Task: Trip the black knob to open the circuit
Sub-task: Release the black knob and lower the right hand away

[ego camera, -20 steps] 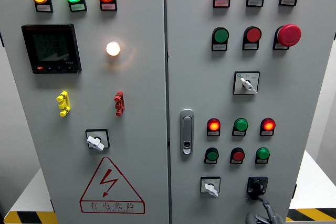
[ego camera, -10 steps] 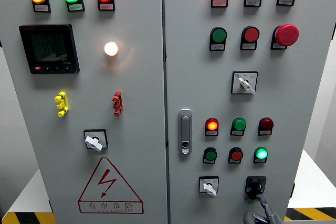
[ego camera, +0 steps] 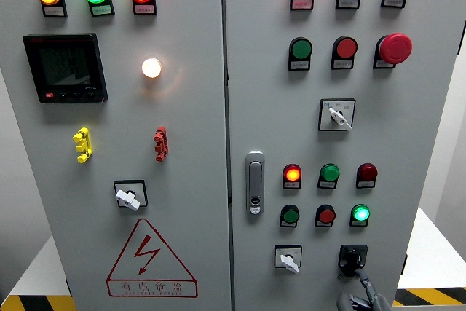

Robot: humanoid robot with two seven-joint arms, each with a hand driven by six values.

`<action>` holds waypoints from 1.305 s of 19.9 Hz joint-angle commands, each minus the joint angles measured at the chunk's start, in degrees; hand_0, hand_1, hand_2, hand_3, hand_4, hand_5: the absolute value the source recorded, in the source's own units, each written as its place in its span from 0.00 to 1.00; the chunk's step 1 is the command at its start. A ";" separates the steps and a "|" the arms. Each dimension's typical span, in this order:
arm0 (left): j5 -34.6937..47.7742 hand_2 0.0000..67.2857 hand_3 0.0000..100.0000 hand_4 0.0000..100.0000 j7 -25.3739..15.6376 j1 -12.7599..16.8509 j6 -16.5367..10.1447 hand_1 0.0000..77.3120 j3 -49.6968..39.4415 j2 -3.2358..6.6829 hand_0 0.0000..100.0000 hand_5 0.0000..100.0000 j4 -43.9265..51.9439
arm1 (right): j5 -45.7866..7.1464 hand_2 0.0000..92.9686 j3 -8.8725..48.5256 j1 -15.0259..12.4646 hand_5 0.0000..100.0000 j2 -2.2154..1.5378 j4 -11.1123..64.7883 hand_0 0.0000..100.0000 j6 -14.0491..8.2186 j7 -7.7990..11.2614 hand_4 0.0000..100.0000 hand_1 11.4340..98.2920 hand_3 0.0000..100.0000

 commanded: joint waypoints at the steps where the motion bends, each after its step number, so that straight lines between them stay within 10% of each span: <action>1: 0.00 0.19 0.21 0.07 0.00 0.00 0.00 0.05 -0.09 0.00 0.00 0.02 0.01 | 0.00 0.04 0.09 -0.07 1.00 0.09 -0.06 0.86 0.00 0.13 0.89 0.46 0.86; 15: 0.00 0.19 0.21 0.07 0.00 0.00 0.00 0.05 0.00 0.00 0.00 0.02 0.01 | 0.00 0.04 1.67 -0.77 1.00 0.26 -0.06 0.85 0.00 0.22 0.89 0.46 0.86; 26: 0.00 0.19 0.21 0.07 0.00 0.00 0.00 0.05 0.00 0.00 0.00 0.02 -0.08 | 0.09 0.04 3.08 -1.73 1.00 -0.62 0.02 0.84 0.00 0.39 0.89 0.46 0.87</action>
